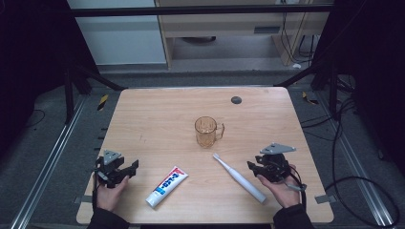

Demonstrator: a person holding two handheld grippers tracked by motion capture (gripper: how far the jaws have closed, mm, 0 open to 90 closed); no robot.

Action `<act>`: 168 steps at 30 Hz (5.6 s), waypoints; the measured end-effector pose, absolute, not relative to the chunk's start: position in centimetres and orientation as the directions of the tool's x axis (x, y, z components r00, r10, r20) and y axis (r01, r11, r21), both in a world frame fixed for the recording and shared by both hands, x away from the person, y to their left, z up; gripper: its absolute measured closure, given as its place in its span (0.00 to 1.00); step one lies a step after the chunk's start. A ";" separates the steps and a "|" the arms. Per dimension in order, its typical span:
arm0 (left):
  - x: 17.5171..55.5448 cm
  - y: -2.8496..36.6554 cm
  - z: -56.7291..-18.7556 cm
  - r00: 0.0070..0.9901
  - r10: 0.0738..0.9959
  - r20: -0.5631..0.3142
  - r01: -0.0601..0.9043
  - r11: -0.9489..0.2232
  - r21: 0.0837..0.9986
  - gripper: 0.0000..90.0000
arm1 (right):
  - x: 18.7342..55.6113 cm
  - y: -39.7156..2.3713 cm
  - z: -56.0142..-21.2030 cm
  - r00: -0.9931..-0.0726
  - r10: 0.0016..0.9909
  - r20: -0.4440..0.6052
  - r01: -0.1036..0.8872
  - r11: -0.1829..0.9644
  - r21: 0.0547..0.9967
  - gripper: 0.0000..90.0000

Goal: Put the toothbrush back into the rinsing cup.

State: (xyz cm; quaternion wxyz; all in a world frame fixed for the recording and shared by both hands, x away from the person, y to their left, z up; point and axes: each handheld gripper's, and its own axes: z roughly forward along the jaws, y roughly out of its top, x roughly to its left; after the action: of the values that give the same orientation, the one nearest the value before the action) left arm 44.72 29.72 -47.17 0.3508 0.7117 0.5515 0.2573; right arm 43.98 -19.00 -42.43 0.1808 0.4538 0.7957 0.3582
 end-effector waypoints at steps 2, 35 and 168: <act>44.7 29.7 -47.2 0.261 0.965 -0.020 0.605 -0.148 0.782 0.42 | 44.5 -18.2 -42.0 -0.539 0.841 0.041 0.591 0.343 0.730 0.64; 44.8 29.5 -47.3 0.270 0.963 -0.017 0.611 -0.158 0.776 0.42 | 48.1 -13.9 -43.7 -0.618 0.784 0.061 0.674 0.489 0.553 0.54; 44.9 29.8 -47.2 0.260 0.966 -0.021 0.606 -0.146 0.782 0.42 | 51.6 -11.2 -34.2 -0.461 0.881 0.105 0.220 -0.001 0.975 0.76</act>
State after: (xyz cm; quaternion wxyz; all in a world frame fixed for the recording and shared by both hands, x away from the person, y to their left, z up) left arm 44.88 29.76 -47.24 0.3503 0.7121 0.5517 0.2566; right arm 51.64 -11.24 -34.21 0.2936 0.4282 0.6431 0.5629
